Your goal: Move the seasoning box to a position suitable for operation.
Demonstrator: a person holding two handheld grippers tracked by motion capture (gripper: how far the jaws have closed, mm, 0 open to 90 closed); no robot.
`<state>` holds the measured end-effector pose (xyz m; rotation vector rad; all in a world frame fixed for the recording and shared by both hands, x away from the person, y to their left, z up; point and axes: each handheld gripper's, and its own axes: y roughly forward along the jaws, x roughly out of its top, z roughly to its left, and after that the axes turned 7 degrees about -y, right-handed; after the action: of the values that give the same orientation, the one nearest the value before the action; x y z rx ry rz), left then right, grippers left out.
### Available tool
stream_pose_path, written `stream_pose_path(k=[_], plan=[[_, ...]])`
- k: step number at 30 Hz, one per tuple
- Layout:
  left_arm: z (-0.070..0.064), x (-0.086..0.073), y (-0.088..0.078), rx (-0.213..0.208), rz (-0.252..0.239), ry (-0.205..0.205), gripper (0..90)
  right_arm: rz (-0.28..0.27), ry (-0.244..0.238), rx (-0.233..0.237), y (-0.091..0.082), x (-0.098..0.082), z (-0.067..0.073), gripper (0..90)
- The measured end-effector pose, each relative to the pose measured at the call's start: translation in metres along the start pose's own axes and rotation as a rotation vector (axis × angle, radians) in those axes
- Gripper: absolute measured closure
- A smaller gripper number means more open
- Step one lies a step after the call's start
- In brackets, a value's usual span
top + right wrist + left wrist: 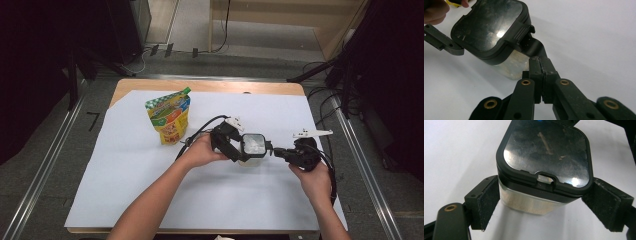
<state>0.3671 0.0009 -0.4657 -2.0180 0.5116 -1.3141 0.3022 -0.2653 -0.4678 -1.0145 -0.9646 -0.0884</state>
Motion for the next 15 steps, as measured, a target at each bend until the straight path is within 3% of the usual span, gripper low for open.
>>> stream_pose_path(k=[7,15], plan=[[-0.0013,0.0031,-0.0043,0.000,-0.019,0.000,16.7,0.000,0.001,-0.004,0.0002,0.0002,0.0007,90.0],[-0.0045,0.0096,-0.0070,0.020,0.015,0.025,17.2,0.000,0.004,-0.008,0.0004,0.0002,0.0012,90.0]])
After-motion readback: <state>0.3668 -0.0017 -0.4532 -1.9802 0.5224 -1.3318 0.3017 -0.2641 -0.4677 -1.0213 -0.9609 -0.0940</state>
